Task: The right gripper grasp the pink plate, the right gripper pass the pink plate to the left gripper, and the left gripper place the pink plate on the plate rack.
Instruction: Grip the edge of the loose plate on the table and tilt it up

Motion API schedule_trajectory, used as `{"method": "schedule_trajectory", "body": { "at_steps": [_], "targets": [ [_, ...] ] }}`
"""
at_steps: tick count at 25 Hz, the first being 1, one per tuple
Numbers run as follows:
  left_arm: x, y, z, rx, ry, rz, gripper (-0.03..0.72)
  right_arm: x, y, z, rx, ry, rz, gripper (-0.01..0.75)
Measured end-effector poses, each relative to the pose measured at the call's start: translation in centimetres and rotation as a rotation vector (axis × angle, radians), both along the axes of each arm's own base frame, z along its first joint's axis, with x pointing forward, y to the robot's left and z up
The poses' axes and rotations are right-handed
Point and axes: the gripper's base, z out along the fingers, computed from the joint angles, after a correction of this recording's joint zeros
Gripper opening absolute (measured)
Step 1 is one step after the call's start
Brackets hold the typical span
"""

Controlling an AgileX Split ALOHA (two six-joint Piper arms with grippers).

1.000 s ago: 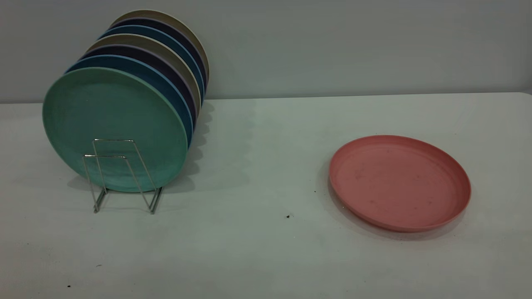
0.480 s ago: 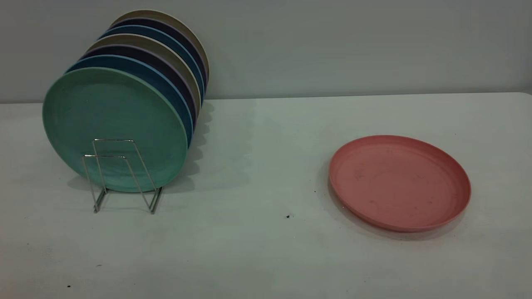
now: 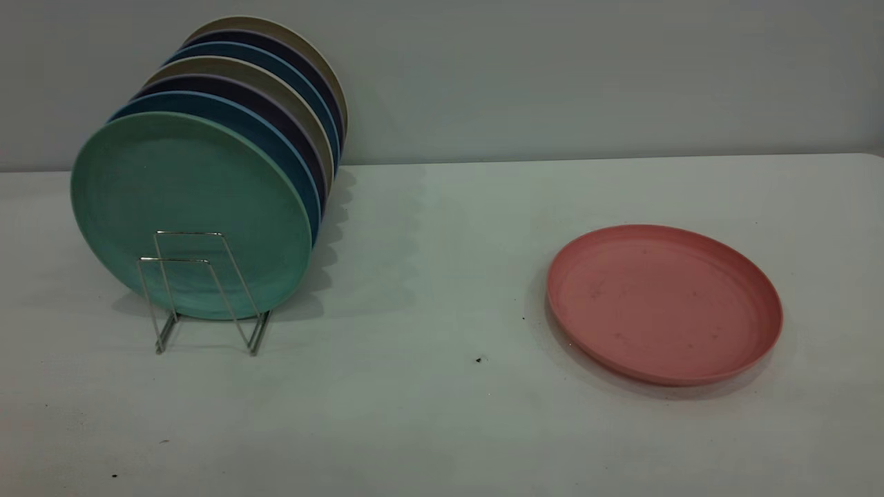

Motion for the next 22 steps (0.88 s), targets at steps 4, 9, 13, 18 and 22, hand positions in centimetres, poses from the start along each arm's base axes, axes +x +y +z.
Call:
{"method": "schedule_trajectory", "body": {
  "at_steps": [4, 9, 13, 18, 22],
  "targets": [
    [0.0, 0.0, 0.0, -0.002, 0.000, -0.001, 0.472, 0.0, 0.0, 0.0, 0.000, 0.000, 0.000, 0.492],
    [0.0, -0.5, 0.0, -0.050, 0.000, -0.034, 0.472, 0.0, 0.0, 0.0, 0.000, 0.000, 0.000, 0.492],
    [0.0, -0.7, 0.0, -0.064, 0.000, -0.043, 0.472, 0.0, 0.0, 0.0, 0.000, 0.000, 0.000, 0.492],
    [0.0, -0.7, 0.0, -0.065, 0.000, -0.043, 0.472, 0.0, 0.1, 0.0, 0.021, 0.001, 0.007, 0.492],
    [0.8, -0.5, 1.1, -0.081, 0.009, -0.006, 0.511, 0.3, 0.2, 0.8, 0.075, -0.003, -0.016, 0.492]
  ]
}}
